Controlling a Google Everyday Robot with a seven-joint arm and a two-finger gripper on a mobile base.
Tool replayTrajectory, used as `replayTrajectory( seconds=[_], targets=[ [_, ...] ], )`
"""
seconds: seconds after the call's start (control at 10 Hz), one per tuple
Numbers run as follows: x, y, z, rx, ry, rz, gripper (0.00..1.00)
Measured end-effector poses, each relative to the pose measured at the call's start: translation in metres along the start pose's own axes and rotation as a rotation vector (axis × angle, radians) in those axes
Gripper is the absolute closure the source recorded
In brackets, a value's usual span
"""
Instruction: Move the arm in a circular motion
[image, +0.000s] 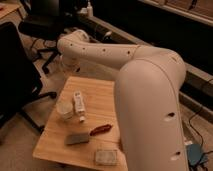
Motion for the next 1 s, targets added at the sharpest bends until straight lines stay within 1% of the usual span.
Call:
replayTrajectory(
  seconds=[0.1,0.2,0.4,0.5,0.7,0.8,1.0],
  targets=[
    [0.0,-0.025,-0.007,0.048,-0.007,0.042,1.0],
    [0.002,-0.041,-0.013,0.08,-0.009,0.068,1.0],
    [0.015,-0.079,-0.033,0.16,-0.009,0.139,1.0],
    [0.021,-0.088,-0.041,0.183,-0.008,0.157,1.0],
    [0.042,-0.113,-0.061,0.234,-0.001,0.21,1.0],
    [0.051,-0.121,-0.068,0.25,0.002,0.231,1.0],
    [0.079,-0.139,-0.08,0.288,0.028,0.286,1.0]
  ],
)
